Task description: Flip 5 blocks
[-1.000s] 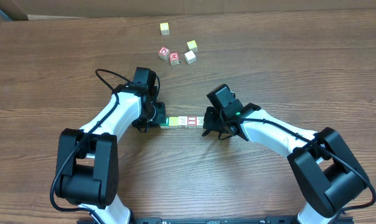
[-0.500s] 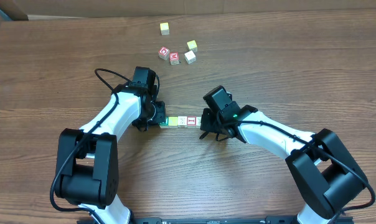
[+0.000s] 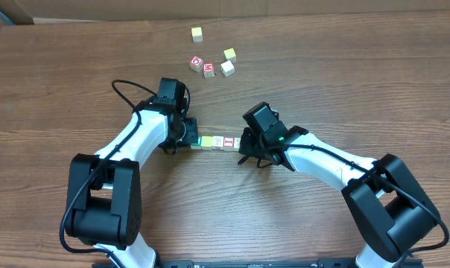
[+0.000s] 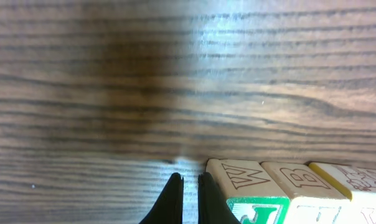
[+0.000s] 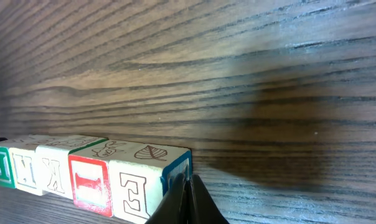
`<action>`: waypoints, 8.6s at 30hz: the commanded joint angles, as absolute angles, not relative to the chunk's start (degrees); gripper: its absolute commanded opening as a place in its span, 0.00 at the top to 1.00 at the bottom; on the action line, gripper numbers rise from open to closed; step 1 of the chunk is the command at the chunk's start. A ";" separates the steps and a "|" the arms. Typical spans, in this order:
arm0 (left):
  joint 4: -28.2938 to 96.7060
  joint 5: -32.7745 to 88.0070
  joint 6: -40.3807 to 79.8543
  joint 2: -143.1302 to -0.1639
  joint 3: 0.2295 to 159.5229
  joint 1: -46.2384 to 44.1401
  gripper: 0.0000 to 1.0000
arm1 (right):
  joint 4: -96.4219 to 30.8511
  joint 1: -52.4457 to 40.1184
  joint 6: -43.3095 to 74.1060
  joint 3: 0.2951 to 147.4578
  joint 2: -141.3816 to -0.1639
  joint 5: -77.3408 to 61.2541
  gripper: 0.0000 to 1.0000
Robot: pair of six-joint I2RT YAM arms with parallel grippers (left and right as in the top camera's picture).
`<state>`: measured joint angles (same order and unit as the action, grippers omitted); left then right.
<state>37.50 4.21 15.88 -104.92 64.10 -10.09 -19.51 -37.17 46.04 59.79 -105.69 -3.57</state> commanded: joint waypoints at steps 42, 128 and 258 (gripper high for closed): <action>33.56 7.09 15.44 -104.90 62.98 -10.33 0.94 | -19.97 -40.71 58.74 60.71 -103.72 -5.17 0.96; 25.85 7.09 16.91 -104.90 62.98 -10.33 0.96 | -13.43 -56.29 100.82 60.71 -106.54 2.96 0.96; 22.02 4.47 16.71 -104.90 63.00 -10.31 0.96 | -3.46 -61.43 99.96 60.73 -111.57 6.48 0.96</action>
